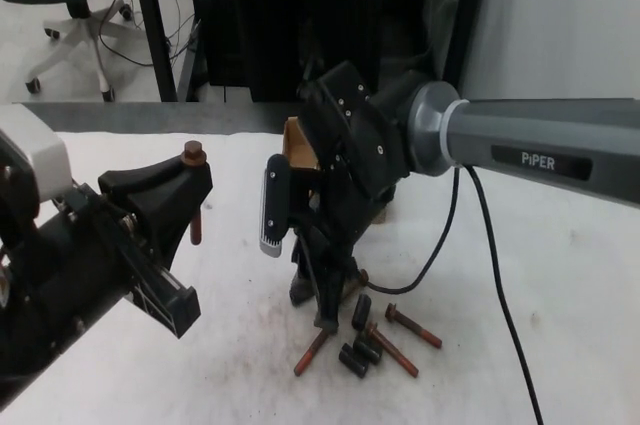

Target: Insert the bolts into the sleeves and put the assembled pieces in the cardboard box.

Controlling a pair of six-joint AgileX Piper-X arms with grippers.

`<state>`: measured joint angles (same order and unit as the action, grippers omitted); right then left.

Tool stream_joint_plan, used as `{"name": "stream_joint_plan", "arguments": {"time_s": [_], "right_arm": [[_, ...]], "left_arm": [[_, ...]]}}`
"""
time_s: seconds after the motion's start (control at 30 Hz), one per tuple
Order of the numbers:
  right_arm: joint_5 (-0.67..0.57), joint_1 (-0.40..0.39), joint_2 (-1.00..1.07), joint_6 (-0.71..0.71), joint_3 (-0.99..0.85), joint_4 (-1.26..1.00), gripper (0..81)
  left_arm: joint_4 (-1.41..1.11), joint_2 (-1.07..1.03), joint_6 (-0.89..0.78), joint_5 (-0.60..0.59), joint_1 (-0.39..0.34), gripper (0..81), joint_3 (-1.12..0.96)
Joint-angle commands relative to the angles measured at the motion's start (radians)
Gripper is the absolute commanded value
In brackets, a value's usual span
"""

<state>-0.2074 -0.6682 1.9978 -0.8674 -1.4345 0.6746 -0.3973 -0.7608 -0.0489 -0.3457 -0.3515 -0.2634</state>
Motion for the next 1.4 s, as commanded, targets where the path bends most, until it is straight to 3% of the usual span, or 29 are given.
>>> {"name": "stream_joint_plan", "arguments": {"time_s": [0.0,0.2,0.53,0.73,0.9,1.0,1.37], "right_arm": [[-0.015,0.004,0.012,-0.009,-0.008,0.004,34.2],[-0.008,0.004,0.022,-0.076,-0.008,0.001,34.2],[0.033,0.023,0.018,-0.072,-0.008,0.003,34.2],[0.207,-0.014,-0.050,0.066,-0.040,0.183,34.2],[0.196,-0.019,-0.121,0.366,-0.040,0.347,26.4],[0.116,-0.009,-0.146,0.508,-0.038,0.383,23.5],[0.070,-0.008,-0.158,0.676,0.093,0.377,24.0]], "left_arm": [[-0.010,0.010,0.004,0.024,0.002,0.2,-0.004],[-0.010,0.010,0.004,0.024,0.002,0.2,-0.004],[-0.010,0.010,0.004,0.024,0.002,0.2,-0.004],[-0.010,0.010,0.004,0.024,0.002,0.2,-0.004],[-0.010,0.010,0.004,0.024,0.002,0.2,-0.004],[-0.010,0.010,0.004,0.024,0.002,0.2,-0.004],[-0.010,0.010,0.004,0.024,0.002,0.2,-0.004]]}}
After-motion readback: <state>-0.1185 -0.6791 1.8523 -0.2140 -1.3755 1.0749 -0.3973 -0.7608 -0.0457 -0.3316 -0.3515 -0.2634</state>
